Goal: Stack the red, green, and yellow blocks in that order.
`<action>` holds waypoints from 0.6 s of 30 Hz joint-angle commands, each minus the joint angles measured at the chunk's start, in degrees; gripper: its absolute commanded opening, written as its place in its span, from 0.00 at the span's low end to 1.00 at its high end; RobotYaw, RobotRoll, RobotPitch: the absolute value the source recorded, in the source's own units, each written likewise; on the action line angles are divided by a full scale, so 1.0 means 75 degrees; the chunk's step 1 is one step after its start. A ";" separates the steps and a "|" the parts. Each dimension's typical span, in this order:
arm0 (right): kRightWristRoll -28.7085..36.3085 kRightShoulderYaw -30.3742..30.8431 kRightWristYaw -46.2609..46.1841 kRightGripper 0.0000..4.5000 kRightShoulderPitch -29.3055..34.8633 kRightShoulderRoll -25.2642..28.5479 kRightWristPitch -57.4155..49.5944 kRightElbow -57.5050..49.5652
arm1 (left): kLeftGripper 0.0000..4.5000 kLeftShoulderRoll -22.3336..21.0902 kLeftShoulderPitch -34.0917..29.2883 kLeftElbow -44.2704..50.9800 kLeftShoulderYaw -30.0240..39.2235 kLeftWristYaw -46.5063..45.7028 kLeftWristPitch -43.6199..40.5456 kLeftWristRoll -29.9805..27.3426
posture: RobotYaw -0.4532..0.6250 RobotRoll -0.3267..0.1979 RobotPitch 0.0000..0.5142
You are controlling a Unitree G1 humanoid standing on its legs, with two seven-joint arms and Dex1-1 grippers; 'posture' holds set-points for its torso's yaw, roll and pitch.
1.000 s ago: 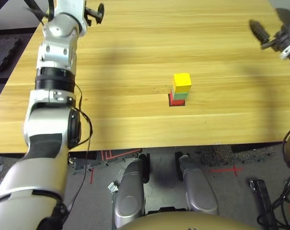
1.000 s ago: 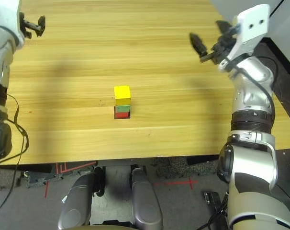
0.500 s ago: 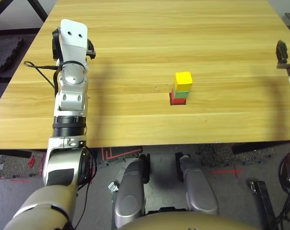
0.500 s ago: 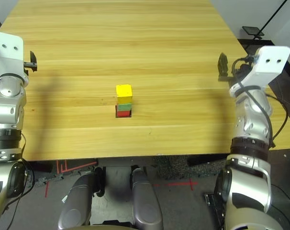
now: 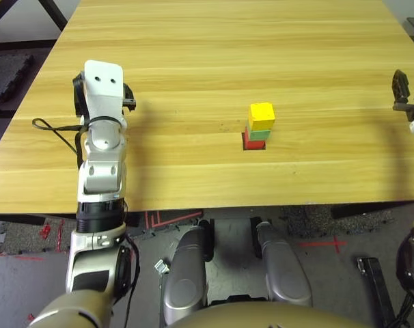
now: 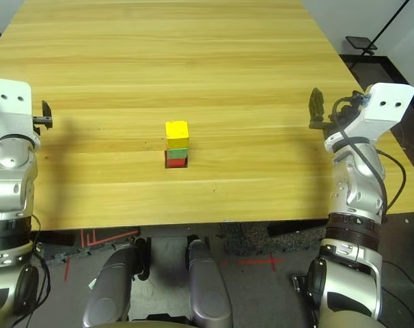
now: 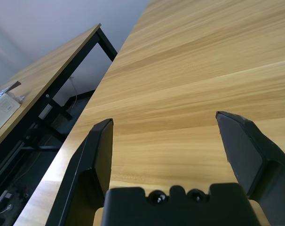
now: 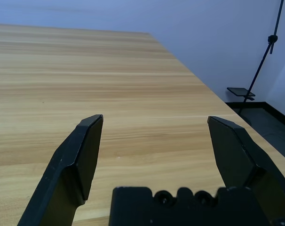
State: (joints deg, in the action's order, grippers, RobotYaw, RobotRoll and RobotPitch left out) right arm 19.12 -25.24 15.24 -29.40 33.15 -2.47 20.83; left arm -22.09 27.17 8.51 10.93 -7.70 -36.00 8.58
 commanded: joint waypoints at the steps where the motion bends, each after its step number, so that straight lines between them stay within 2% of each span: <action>1: 0.0083 -0.0185 -0.0099 1.00 0.0367 -0.0123 -0.0014 -0.0299 | 0.99 0.0069 -0.0162 0.0049 0.0005 0.0100 0.0021 0.0025 | 0.55 0.85 0.58; 5: 0.0150 -0.0241 -0.0204 1.00 0.0671 -0.0253 -0.0152 -0.0630 | 0.99 0.0200 -0.0267 0.0018 -0.0018 0.0070 0.0006 0.0049 | 0.55 0.85 0.59; 10: 0.0141 -0.0286 -0.0192 1.00 0.0664 -0.0128 -0.0266 -0.0670 | 0.99 0.0276 -0.0109 -0.0108 -0.0169 0.0136 0.0057 0.0088 | 0.54 0.83 0.61; 18: 0.0029 -0.0146 -0.0095 1.00 0.0204 -0.0083 -0.0135 -0.0219 | 0.99 0.0168 -0.0083 -0.0338 0.0008 0.0030 0.0308 0.0113 | 0.57 0.83 0.55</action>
State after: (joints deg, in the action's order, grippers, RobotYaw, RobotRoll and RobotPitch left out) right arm 19.27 -25.90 14.24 -27.63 31.94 -3.98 17.53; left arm -20.62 26.97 7.28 10.39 -7.03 -34.43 8.63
